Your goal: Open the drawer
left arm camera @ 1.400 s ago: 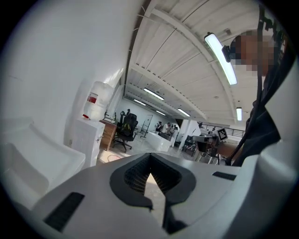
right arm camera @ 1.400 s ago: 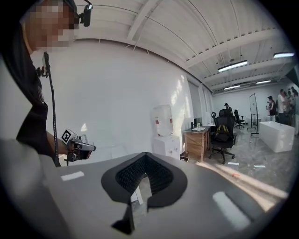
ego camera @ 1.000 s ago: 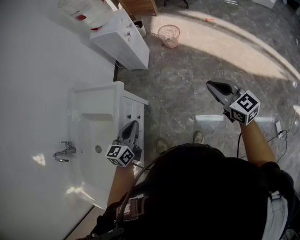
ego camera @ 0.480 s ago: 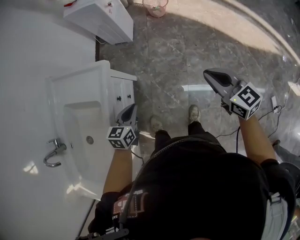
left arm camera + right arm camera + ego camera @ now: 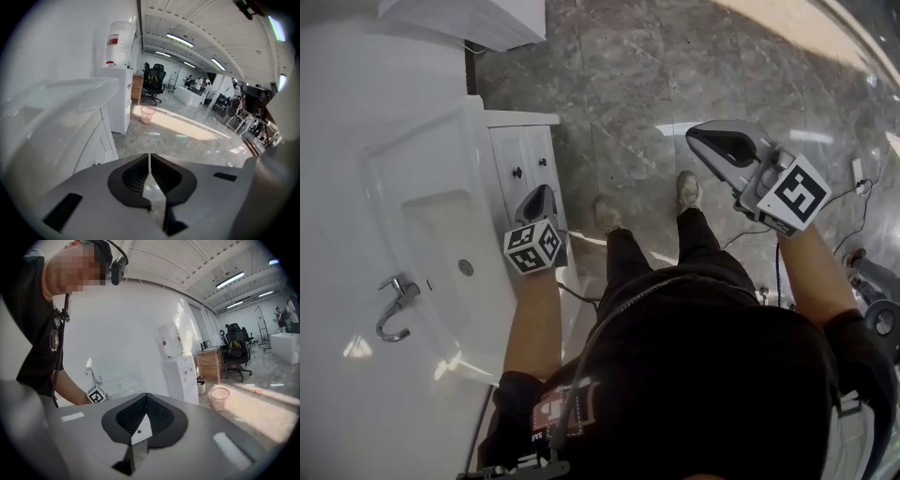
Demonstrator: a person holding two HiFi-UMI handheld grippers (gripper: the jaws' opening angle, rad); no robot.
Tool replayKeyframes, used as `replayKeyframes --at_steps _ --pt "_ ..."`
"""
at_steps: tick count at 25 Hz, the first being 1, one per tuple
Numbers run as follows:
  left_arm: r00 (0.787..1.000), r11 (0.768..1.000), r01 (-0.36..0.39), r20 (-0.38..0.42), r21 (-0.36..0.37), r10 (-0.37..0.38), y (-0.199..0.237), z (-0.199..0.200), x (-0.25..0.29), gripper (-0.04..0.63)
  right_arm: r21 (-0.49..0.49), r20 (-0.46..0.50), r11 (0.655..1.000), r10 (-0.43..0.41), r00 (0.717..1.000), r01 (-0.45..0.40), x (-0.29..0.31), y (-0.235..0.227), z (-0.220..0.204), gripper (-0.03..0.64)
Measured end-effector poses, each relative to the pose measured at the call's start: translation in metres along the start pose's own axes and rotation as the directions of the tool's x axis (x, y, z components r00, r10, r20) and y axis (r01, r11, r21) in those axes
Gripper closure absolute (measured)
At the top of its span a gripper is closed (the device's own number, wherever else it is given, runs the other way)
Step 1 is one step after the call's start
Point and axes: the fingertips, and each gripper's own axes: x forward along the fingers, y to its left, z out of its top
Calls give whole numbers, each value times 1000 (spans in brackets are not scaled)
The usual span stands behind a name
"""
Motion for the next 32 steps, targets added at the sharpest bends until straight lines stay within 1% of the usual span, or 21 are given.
replayKeyframes --at_steps 3,5,7,11,14,18,21,23,27,30,32 --pt "994 995 -100 -51 3 100 22 -20 26 585 33 -26 999 14 1000 -13 0 4 -31 615" --pt "982 987 -162 -93 6 162 34 -32 47 510 60 -42 998 18 999 -15 -2 -2 -52 615" --pt "968 977 -212 -129 33 214 44 -42 66 453 85 -50 996 17 999 -13 -5 -7 -70 615" --pt "937 951 -286 -176 114 303 60 -54 95 356 120 -57 993 23 998 -16 -9 -10 -97 615" --pt "912 931 -339 -196 137 361 73 -59 106 299 147 -65 989 23 998 -13 -12 -12 -113 615" --pt "883 907 -388 -217 167 417 90 -65 118 276 166 -79 986 30 996 -17 -14 -14 -128 615" --pt "856 883 -430 -226 188 464 102 -66 124 255 181 -88 983 37 995 -21 -15 -13 -137 615" --pt "841 868 -444 -233 221 489 109 -67 129 242 192 -92 981 40 995 -22 -17 -13 -141 615" --pt "821 841 -449 -232 301 522 122 -65 139 229 206 -95 978 49 994 -29 -15 -9 -146 615" --pt "806 828 -467 -235 310 543 131 -62 140 227 221 -100 975 56 993 -33 -12 -7 -150 615" --pt "800 829 -466 -255 308 544 135 -65 142 227 229 -100 973 59 993 -35 -10 -6 -151 615"
